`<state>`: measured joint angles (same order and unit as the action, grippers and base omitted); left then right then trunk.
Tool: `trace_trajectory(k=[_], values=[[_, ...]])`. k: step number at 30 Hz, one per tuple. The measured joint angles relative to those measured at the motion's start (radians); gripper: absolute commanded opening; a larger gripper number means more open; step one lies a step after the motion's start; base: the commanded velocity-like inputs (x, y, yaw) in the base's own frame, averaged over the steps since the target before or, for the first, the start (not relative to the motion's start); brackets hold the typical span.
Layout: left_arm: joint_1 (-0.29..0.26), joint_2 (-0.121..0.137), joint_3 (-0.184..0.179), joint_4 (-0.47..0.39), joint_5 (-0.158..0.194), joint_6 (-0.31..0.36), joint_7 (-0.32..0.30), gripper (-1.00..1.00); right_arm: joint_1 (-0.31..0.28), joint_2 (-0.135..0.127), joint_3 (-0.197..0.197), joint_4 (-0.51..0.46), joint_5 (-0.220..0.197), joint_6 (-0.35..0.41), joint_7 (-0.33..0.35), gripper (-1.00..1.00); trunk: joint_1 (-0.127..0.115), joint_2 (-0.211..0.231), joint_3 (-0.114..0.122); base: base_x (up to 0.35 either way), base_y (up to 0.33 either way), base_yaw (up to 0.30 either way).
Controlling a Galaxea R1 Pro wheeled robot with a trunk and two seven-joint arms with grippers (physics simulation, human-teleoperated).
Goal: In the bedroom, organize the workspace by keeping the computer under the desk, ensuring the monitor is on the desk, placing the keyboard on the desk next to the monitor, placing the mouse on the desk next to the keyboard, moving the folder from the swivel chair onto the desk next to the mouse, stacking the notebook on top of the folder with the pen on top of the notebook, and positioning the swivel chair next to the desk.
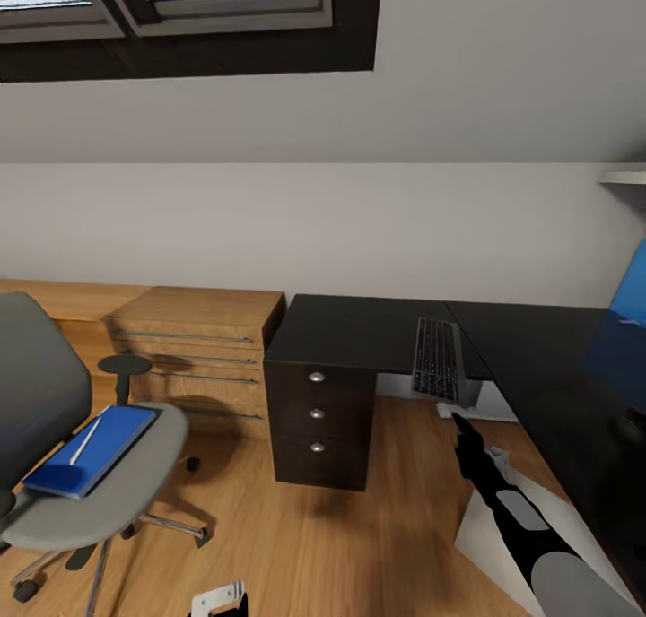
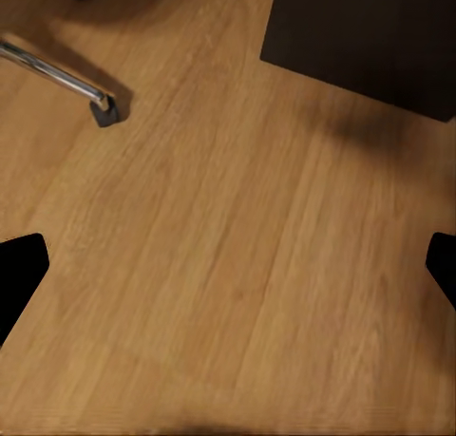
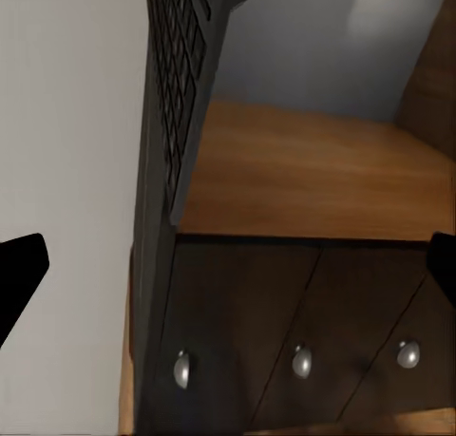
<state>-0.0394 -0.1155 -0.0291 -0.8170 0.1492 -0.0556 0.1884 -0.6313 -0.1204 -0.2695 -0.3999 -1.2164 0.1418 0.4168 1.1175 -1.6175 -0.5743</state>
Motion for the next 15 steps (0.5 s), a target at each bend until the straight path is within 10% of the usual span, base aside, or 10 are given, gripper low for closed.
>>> trace_trajectory(k=[15], values=[[0.0,0.0,0.002,0.021,0.0,0.0,0.002,1.0,0.0,0.0,0.04,0.016,0.0,-0.004,-0.009,1.0,-0.016,0.028,0.012,-0.033,0.0,0.0]])
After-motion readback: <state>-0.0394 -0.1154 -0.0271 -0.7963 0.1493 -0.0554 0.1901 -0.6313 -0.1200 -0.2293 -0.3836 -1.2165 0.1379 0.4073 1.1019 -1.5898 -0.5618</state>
